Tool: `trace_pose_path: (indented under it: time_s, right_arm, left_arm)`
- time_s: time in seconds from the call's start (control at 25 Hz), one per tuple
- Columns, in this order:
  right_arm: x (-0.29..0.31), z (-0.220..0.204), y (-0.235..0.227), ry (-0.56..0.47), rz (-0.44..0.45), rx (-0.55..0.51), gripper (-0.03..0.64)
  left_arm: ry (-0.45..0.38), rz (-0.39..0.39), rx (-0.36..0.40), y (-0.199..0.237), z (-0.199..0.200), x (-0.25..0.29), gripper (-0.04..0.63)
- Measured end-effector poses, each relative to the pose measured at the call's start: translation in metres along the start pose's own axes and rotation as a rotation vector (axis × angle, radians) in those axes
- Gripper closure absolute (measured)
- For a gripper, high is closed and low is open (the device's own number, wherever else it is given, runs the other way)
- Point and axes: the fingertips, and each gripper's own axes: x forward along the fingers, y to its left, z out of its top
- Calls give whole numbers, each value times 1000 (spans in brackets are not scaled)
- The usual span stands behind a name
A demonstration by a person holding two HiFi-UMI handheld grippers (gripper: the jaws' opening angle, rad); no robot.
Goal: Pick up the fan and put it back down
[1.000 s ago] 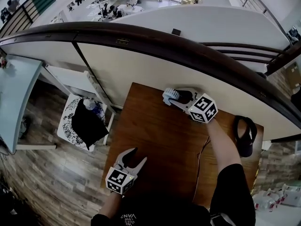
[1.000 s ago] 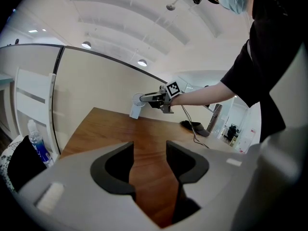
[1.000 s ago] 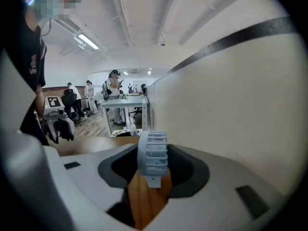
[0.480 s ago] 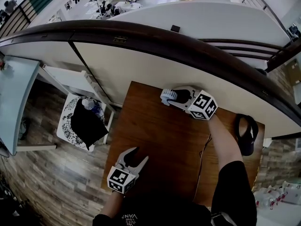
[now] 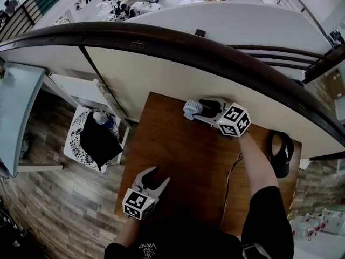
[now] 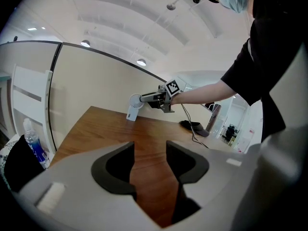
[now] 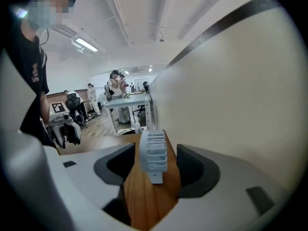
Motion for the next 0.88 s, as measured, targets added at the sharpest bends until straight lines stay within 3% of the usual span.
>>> trace_pose_path:
  time_s: [0.32, 0.6, 0.88]
  right_arm:
    - [-24, 2, 13, -61, -112, 64, 361]
    - [-45, -4, 29, -150, -317, 188, 362]
    - [-60, -18, 65, -187, -376, 288, 362]
  left_arm:
    - [-22, 30, 25, -5, 10, -13, 396]
    - [-66, 75, 46, -11, 21, -29, 396]
    - [-96, 88, 67, -28, 26, -46, 396]
